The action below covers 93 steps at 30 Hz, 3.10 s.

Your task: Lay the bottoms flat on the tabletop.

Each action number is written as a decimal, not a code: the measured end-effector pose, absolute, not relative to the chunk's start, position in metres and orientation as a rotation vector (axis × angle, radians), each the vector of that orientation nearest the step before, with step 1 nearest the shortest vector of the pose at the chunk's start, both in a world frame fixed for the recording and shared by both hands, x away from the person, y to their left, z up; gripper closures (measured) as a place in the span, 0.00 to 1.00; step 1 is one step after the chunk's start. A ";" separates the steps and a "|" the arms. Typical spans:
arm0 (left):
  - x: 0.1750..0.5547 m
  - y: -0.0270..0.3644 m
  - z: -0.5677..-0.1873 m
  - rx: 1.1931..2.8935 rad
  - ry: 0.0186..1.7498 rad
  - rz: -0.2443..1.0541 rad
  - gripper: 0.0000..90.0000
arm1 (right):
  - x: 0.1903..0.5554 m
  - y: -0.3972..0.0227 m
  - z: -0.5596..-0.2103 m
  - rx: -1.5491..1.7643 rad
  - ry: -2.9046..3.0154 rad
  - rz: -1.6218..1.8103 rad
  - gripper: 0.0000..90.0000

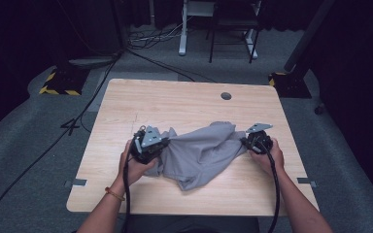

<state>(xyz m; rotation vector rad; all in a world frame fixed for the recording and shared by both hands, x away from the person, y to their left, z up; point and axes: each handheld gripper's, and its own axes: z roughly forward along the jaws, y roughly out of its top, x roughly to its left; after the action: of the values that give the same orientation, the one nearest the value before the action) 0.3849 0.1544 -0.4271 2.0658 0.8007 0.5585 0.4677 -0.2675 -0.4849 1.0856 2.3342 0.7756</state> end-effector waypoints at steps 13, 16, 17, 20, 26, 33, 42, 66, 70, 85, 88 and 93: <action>0.385 0.187 -0.469 2.292 0.934 0.406 0.87 | 0.468 -0.286 -0.483 1.158 2.321 0.744 0.93; 0.383 0.182 -0.458 2.184 0.930 0.412 0.61 | 0.467 -0.290 -0.479 1.162 2.275 0.773 0.77; 0.383 0.180 -0.452 2.137 0.950 0.448 0.52 | 0.466 -0.291 -0.478 1.166 2.262 0.782 0.74; 0.392 0.174 -0.438 2.017 0.952 0.469 0.29 | 0.468 -0.296 -0.477 1.210 2.228 0.820 0.57; 0.434 0.150 -0.437 2.133 0.877 0.474 0.25 | 0.476 -0.299 -0.482 1.284 2.190 0.868 0.42; 0.464 0.168 -0.466 2.190 1.043 0.359 0.52 | 0.485 -0.306 -0.493 1.354 2.235 0.917 0.47; 0.467 0.196 -0.470 2.184 1.151 0.422 0.83 | 0.480 -0.295 -0.483 1.232 2.323 0.920 0.95; 0.414 0.204 -0.471 2.192 1.010 0.243 0.47 | 0.480 -0.352 -0.467 1.445 2.068 0.809 0.58; 0.399 0.185 -0.478 2.309 0.966 0.291 0.39 | 0.475 -0.336 -0.464 1.314 2.148 0.950 0.52; 0.394 0.207 -0.468 2.232 0.981 0.410 0.92 | 0.481 -0.291 -0.487 1.177 2.374 0.893 0.95; 0.390 0.227 -0.456 2.175 1.035 0.465 0.92 | 0.481 -0.300 -0.484 1.208 2.307 0.819 0.99; 0.378 0.255 -0.450 2.183 1.114 0.478 0.92 | 0.483 -0.323 -0.482 1.280 2.193 0.726 0.99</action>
<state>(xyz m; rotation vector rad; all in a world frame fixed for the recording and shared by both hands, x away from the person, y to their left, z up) 0.3784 0.2548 -0.4500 2.1825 1.1144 0.4777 0.4829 -0.3230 -0.4820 1.2803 2.1931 0.7263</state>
